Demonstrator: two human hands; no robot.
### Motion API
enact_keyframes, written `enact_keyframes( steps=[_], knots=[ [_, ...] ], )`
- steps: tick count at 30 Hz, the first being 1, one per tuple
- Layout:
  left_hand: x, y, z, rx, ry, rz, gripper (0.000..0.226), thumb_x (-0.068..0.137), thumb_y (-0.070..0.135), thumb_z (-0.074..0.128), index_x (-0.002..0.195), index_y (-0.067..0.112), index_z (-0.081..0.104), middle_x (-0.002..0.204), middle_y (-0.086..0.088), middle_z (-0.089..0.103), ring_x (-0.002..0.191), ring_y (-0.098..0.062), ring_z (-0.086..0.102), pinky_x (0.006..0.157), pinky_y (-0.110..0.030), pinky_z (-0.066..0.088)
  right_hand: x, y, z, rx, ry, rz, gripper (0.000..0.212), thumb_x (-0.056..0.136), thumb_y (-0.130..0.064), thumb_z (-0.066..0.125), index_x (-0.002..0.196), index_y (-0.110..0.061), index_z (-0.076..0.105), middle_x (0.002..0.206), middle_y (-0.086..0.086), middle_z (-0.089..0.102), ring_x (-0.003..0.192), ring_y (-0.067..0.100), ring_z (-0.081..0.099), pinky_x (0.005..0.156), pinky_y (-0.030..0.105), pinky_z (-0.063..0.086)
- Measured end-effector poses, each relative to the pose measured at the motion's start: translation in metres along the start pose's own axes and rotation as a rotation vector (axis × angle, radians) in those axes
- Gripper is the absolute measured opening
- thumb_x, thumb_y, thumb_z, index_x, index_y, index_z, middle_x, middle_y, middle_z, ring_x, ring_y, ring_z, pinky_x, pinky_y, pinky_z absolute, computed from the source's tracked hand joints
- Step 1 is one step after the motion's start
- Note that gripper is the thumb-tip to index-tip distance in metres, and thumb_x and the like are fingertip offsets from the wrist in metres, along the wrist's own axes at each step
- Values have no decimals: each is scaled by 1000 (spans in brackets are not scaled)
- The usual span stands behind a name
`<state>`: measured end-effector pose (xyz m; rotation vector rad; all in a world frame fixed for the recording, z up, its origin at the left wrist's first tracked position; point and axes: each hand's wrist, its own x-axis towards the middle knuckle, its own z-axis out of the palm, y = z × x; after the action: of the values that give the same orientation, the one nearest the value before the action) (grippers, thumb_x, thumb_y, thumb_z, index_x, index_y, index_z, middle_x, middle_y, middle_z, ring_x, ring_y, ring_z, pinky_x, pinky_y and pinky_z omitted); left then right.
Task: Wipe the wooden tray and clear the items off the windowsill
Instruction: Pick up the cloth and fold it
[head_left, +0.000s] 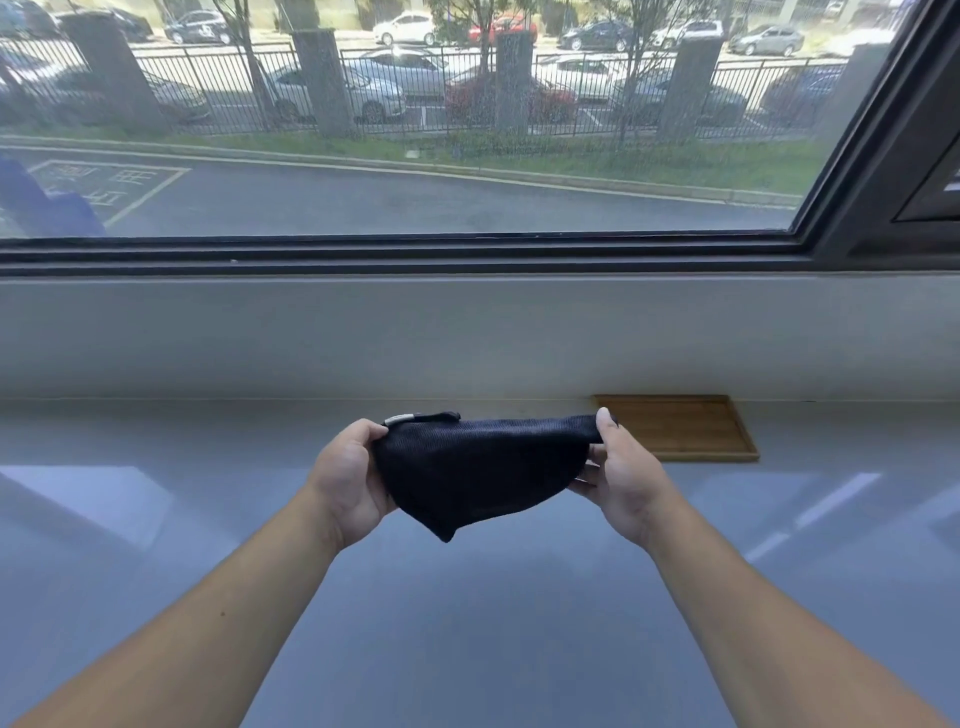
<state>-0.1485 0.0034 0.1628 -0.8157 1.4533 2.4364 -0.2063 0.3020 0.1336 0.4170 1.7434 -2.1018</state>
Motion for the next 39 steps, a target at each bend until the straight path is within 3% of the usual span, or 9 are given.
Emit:
enact_keyframes(
  steps=[3, 6, 9, 17, 22, 26, 28, 34, 39],
  knots=[
    [1, 1, -3, 53, 76, 2, 34, 92, 18, 47, 107, 15, 78, 86, -7, 75, 67, -22, 72, 60, -34, 60, -3, -1, 0, 66, -97, 45, 45, 109, -46, 46, 130, -9, 60, 123, 24, 73, 101, 31, 70, 92, 46, 56],
    [1, -2, -5, 255, 143, -15, 20, 94, 13, 57, 104, 14, 75, 75, -3, 74, 65, -20, 71, 67, -35, 60, -8, 2, -1, -58, -229, 160, 27, 102, -18, 63, 129, -17, 59, 114, 11, 75, 92, 27, 72, 78, 39, 59],
    [2, -1, -15, 450, 186, -59, 14, 98, 9, 59, 101, 9, 73, 73, -2, 77, 65, -17, 72, 75, -38, 58, -8, 5, -8, -281, -195, 240, 42, 94, 5, 63, 133, -11, 56, 109, 18, 71, 90, 31, 68, 85, 44, 57],
    [4, 9, -37, 791, 234, -61, 18, 103, 9, 57, 111, 19, 69, 103, -10, 77, 90, -24, 75, 80, -39, 56, -16, -2, -20, -400, -179, -6, 67, 93, -4, 72, 143, -37, 43, 107, 7, 82, 112, 27, 69, 91, 41, 51],
    [6, 21, -35, 794, 147, 46, 28, 103, 0, 52, 95, 15, 73, 96, -12, 77, 80, -23, 71, 75, -35, 55, -20, -19, -29, -532, -201, -70, 47, 92, 0, 73, 132, -21, 64, 92, 0, 83, 75, 7, 72, 68, 16, 51],
    [7, 34, -29, 411, 38, 121, 33, 105, 0, 50, 92, 16, 76, 87, -9, 78, 69, -21, 74, 84, -41, 57, -19, -35, -35, -395, -181, -180, 29, 93, -1, 72, 118, -17, 71, 93, 1, 81, 81, 12, 70, 78, 27, 52],
    [7, 33, -25, 401, 69, 119, 29, 106, 1, 48, 98, 14, 73, 88, -8, 77, 69, -22, 73, 85, -41, 57, -19, -38, -37, -363, -133, -188, 25, 94, -2, 71, 117, -12, 69, 87, 1, 79, 77, 15, 68, 79, 34, 51],
    [1, 26, -25, 705, 33, 68, 25, 91, -4, 65, 104, 11, 80, 102, -10, 82, 99, -23, 75, 87, -28, 56, -16, -41, -38, -499, -111, -173, 22, 93, -5, 74, 112, -17, 74, 85, -2, 80, 77, 14, 69, 75, 27, 56],
    [5, 24, -20, 1488, 162, 326, 28, 88, 17, 70, 111, 30, 79, 114, 18, 72, 98, -16, 66, 74, -26, 47, -16, -44, -39, -823, -37, -220, 7, 91, -12, 77, 92, -19, 78, 76, -5, 80, 69, 6, 73, 68, 25, 53]
  ],
)
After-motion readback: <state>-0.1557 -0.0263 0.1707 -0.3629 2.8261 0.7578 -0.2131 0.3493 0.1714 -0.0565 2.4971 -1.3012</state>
